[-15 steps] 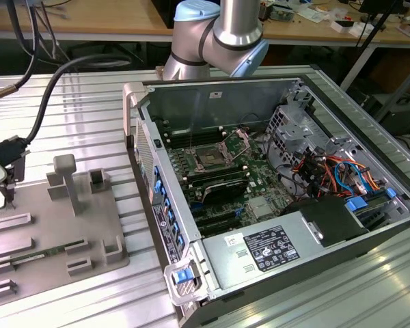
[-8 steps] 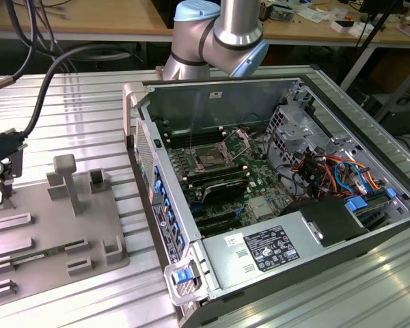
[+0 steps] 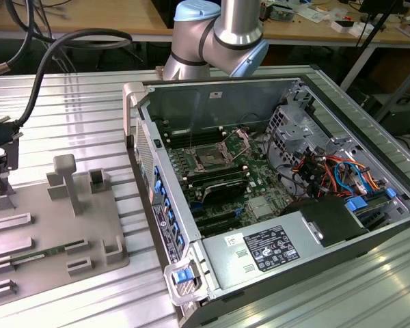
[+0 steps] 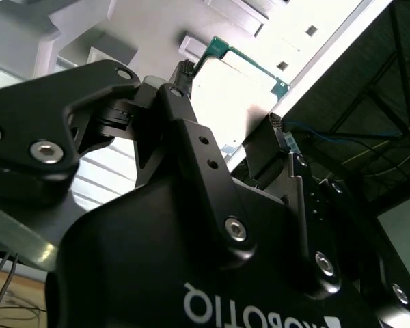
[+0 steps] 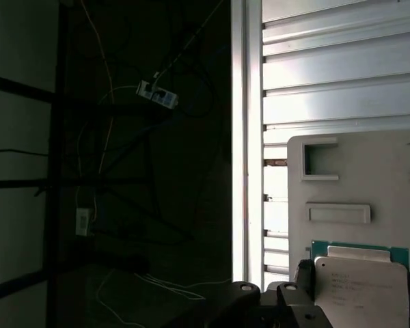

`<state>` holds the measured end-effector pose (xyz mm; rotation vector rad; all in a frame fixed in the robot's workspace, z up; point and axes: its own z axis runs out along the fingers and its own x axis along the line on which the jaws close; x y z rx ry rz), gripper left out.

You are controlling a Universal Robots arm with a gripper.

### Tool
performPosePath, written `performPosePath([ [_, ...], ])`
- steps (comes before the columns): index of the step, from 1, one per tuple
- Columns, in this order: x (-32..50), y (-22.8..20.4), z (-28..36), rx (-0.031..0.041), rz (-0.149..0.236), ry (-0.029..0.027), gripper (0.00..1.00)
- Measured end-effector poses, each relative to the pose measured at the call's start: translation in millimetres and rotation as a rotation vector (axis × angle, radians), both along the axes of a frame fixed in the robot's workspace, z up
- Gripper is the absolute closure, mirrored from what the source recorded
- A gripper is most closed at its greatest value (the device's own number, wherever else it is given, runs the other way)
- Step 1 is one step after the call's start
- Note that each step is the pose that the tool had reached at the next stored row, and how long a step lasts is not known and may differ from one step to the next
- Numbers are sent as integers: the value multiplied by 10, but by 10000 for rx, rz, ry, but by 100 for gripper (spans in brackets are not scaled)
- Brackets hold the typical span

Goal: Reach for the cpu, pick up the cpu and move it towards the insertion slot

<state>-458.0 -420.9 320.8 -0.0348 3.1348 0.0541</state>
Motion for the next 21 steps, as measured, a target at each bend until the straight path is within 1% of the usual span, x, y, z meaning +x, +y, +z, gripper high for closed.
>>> performPosePath([
  [2, 0, 0, 19, 0, 0, 0, 45],
  [4, 0, 0, 57, 0, 0, 0, 45],
  [6, 0, 0, 76, 0, 0, -1, 45],
  [8, 0, 0, 112, 0, 0, 0, 45],
  [16, 0, 0, 203, 0, 0, 0, 45],
  [20, 0, 0, 268, 0, 0, -1, 45],
  [21, 0, 0, 273, 1, 0, -2, 45],
])
